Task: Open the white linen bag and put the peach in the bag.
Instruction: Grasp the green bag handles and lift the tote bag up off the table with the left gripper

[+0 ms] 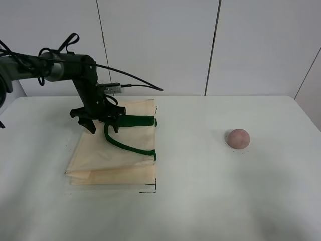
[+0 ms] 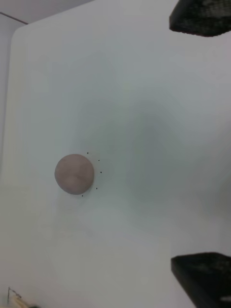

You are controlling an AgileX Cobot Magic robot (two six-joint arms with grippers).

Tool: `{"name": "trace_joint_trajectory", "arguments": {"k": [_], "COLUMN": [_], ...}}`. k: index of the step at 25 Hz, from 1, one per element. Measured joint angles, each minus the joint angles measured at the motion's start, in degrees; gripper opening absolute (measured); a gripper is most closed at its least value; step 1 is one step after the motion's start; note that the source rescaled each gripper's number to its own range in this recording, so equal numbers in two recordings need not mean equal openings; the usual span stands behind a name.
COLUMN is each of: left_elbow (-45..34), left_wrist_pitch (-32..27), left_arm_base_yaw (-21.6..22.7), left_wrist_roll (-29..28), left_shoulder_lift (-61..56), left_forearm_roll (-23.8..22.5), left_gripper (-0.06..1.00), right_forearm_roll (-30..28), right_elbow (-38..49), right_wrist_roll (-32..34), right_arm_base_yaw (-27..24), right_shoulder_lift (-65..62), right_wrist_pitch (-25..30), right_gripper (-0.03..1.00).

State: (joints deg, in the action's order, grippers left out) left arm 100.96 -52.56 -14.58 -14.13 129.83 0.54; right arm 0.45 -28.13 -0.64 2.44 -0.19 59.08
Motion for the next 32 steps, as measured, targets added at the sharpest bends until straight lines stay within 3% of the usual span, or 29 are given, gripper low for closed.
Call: {"name": "trace_joint_trajectory", "arguments": {"k": [5, 9, 12, 15, 16, 17, 23, 28, 32], "left_elbow": [0.0, 0.01, 0.01, 0.2, 0.38, 0.69, 7.31, 17.44, 19.84], "left_wrist_pitch": [1.89, 2.6, 3.0, 3.47, 3.47, 3.1, -4.5, -14.34, -15.15], "left_arm_base_yaw": [0.0, 0.0, 0.0, -0.07, -0.09, -0.09, -0.09, -0.09, -0.09], "left_wrist_roll": [-0.89, -1.04, -1.04, -1.27, -1.56, -1.97, -2.55, 1.83, 4.15], "left_shoulder_lift": [3.61, 3.76, 3.76, 3.76, 3.76, 3.76, 1.46, -4.88, -10.36], "left_forearm_roll": [0.06, 0.06, 0.24, 0.86, 0.87, 0.87, 0.29, 0.25, 0.18], "left_gripper": [0.98, 0.87, 0.62, 0.16, 0.04, 0.0, 0.0, 0.0, 0.0], "right_forearm_roll": [0.0, 0.0, 0.0, 0.0, 0.0, 0.0, 0.0, 0.0, 0.0], "right_elbow": [0.0, 0.0, 0.0, 0.0, 0.0, 0.0, 0.0, 0.0, 0.0], "right_wrist_roll": [0.0, 0.0, 0.0, 0.0, 0.0, 0.0, 0.0, 0.0, 0.0], "right_arm_base_yaw": [0.0, 0.0, 0.0, 0.0, 0.0, 0.0, 0.0, 0.0, 0.0], "right_shoulder_lift": [0.0, 0.0, 0.0, 0.0, 0.0, 0.0, 0.0, 0.0, 0.0], "right_wrist_pitch": [0.0, 0.0, 0.0, 0.0, 0.0, 0.0, 0.0, 0.0, 0.0], "right_gripper": [1.0, 1.0, 1.0, 1.0, 1.0, 1.0, 1.0, 1.0, 1.0]}}
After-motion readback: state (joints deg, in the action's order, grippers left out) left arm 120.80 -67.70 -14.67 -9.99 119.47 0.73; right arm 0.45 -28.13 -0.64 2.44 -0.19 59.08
